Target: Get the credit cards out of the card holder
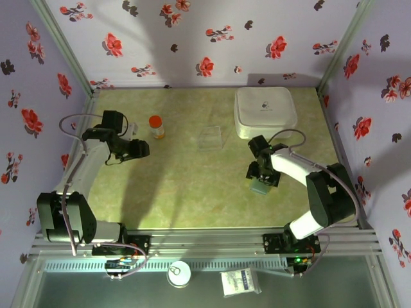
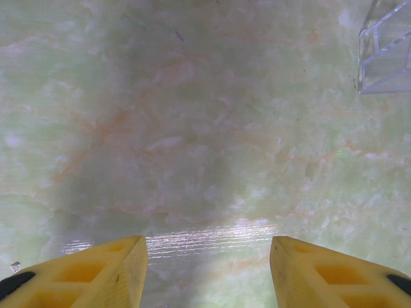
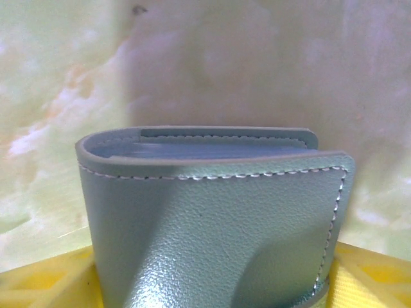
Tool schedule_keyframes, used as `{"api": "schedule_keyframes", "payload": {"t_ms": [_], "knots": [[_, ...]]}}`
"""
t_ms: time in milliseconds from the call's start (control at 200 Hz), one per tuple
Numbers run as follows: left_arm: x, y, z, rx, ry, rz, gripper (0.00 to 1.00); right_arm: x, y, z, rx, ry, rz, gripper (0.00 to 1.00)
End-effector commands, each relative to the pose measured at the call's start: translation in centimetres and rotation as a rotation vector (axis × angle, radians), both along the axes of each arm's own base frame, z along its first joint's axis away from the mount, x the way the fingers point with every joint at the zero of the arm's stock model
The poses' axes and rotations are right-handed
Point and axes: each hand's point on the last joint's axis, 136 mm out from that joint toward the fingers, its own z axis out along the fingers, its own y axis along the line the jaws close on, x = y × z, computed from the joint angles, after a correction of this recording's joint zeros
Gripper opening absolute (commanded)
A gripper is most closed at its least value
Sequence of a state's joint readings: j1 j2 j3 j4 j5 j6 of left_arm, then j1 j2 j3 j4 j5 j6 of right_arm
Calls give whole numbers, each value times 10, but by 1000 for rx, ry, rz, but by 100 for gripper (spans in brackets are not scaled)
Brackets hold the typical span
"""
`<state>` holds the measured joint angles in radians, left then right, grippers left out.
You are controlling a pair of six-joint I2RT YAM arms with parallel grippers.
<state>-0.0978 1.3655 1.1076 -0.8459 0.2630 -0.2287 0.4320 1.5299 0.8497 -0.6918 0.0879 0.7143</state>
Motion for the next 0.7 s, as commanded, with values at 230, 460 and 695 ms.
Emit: {"api": "schedule_keyframes", "payload": {"t_ms": [230, 460, 695], "knots": [[-7, -1, 1, -18, -1, -12, 53, 9, 70, 30, 11, -63, 116, 74], [-8, -1, 2, -21, -4, -14, 53, 4, 147, 33, 21, -76, 259, 75], [-8, -3, 3, -33, -6, -18, 53, -4, 202, 24, -18, -66, 366, 76]]}}
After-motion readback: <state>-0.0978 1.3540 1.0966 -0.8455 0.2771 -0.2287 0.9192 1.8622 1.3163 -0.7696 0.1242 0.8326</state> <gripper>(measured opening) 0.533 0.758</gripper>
